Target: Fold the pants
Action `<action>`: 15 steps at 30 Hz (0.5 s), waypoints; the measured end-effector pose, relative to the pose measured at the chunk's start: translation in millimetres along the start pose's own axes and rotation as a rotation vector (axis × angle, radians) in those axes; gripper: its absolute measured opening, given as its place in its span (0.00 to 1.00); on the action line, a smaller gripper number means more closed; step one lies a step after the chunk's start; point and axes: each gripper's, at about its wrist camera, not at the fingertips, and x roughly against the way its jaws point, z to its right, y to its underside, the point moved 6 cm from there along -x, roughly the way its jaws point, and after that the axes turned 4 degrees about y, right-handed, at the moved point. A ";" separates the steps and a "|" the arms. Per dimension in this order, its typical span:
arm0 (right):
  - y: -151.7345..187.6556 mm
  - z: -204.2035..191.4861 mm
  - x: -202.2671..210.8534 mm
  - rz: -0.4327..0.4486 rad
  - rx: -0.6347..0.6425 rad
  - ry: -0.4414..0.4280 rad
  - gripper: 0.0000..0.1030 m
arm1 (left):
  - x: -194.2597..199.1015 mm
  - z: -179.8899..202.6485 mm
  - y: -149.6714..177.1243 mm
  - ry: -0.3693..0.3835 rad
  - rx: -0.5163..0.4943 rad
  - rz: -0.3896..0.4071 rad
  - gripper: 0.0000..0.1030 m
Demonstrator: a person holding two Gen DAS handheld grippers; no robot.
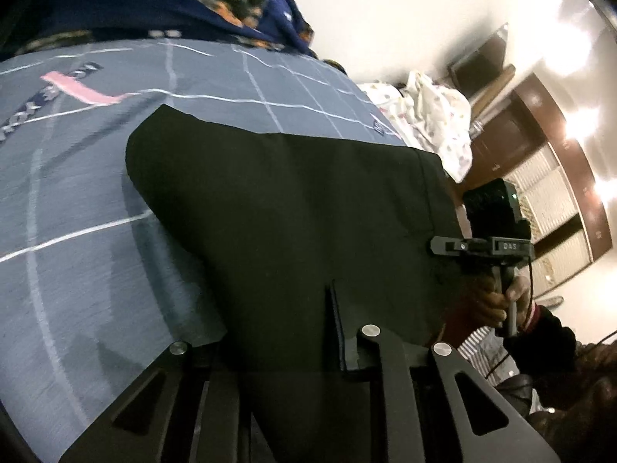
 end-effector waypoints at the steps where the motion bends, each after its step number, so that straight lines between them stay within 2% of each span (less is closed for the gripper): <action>1: -0.1 -4.8 -4.3 -0.002 0.004 -0.008 0.20 | 4.8 -1.3 1.0 -0.007 0.002 0.009 0.18; 15: -7.3 -68.1 -67.2 -0.066 0.111 -0.032 0.20 | 76.6 -33.2 17.6 -0.210 -0.015 0.115 0.18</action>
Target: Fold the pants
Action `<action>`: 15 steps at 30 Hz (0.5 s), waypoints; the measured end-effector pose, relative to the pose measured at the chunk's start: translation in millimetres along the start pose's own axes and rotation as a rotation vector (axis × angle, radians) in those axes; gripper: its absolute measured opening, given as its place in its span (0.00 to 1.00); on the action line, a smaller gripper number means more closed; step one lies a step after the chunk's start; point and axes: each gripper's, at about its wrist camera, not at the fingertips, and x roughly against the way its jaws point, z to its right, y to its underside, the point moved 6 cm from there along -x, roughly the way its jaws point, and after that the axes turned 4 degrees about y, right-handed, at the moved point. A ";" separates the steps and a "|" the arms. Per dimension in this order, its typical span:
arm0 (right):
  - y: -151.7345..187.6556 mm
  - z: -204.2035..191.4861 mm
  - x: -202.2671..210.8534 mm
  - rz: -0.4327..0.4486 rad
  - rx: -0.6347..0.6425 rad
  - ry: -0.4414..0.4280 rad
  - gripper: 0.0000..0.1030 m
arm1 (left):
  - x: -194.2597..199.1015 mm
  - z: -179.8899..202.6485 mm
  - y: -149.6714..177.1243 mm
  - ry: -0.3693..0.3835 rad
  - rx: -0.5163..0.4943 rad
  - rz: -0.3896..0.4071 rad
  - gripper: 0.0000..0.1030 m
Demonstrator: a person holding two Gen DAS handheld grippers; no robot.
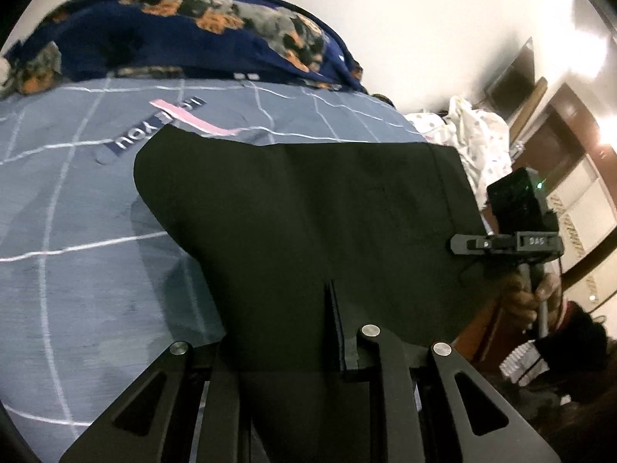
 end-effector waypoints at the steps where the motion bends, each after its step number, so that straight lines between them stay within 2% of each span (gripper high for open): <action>1: -0.5 -2.1 -2.1 -0.002 0.007 0.001 0.20 | 2.5 -1.6 0.0 -0.021 -0.009 0.005 0.18; 15: -6.4 -28.1 -33.0 0.000 0.029 0.020 0.20 | 25.3 -27.8 3.4 -0.144 -0.033 0.066 0.18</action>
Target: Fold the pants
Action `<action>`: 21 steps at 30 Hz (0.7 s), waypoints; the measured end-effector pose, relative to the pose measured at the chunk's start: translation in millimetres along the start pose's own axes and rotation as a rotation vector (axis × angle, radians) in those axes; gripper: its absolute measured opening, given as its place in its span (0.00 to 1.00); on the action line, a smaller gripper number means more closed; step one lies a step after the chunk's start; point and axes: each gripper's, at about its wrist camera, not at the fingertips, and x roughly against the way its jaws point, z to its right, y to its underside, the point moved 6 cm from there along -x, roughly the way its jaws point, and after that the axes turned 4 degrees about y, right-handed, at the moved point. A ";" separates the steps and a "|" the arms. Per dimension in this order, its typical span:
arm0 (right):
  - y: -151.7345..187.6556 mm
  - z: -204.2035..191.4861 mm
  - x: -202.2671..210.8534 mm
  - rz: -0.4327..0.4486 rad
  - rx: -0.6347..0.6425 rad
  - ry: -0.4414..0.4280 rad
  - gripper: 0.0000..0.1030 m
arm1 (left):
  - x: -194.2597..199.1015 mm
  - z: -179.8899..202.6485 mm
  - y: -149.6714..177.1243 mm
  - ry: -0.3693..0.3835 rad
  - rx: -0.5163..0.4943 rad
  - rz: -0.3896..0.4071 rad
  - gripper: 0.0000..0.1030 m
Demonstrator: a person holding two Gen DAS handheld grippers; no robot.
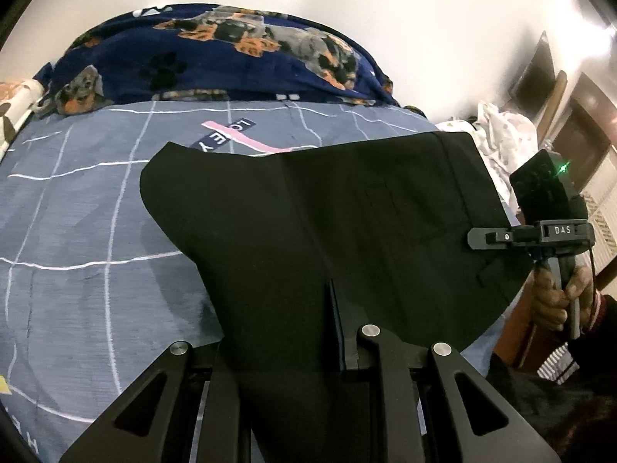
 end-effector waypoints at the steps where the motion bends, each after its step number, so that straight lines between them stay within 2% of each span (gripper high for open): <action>1: -0.1 -1.9 -1.3 -0.001 0.001 0.001 0.20 | 1.1 -1.9 0.0 -0.004 0.001 0.003 0.18; 21: -12.0 -16.5 -17.1 -0.011 0.024 0.005 0.20 | 7.5 -23.2 -17.3 -0.081 -0.031 0.025 0.18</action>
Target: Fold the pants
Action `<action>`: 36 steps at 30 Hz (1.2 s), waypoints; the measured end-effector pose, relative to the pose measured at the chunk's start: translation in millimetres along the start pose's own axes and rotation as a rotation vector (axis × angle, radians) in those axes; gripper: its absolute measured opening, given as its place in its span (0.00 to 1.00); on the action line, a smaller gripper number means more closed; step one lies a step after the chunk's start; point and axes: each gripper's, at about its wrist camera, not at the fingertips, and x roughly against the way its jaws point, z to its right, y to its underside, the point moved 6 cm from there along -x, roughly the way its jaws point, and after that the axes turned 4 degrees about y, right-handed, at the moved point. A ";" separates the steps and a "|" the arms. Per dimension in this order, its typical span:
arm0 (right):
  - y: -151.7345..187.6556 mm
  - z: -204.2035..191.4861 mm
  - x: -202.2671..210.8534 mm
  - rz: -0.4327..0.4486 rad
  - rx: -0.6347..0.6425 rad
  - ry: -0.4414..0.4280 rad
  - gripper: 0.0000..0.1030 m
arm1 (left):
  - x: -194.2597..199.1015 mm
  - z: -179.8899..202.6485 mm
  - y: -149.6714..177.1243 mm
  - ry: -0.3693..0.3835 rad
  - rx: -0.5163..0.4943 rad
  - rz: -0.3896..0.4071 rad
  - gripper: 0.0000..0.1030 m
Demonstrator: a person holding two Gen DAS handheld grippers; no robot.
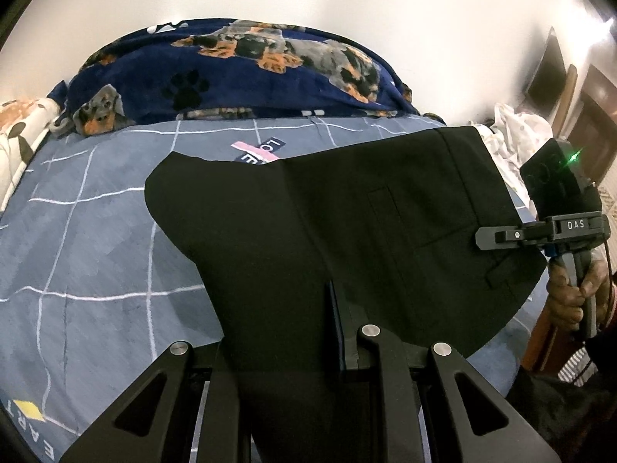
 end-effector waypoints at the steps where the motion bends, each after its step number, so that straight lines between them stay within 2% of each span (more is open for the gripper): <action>1: 0.2 -0.1 -0.4 0.000 -0.001 -0.002 0.20 | -0.2 -2.0 -1.5 -0.002 0.000 0.002 0.18; 14: -19.5 -8.9 -13.6 0.003 0.011 0.002 0.20 | -9.2 -31.4 -28.4 -0.032 0.018 0.027 0.18; 36: -81.2 -9.6 -49.2 0.012 0.049 0.004 0.20 | -38.7 -92.1 -84.0 -0.075 0.061 0.069 0.18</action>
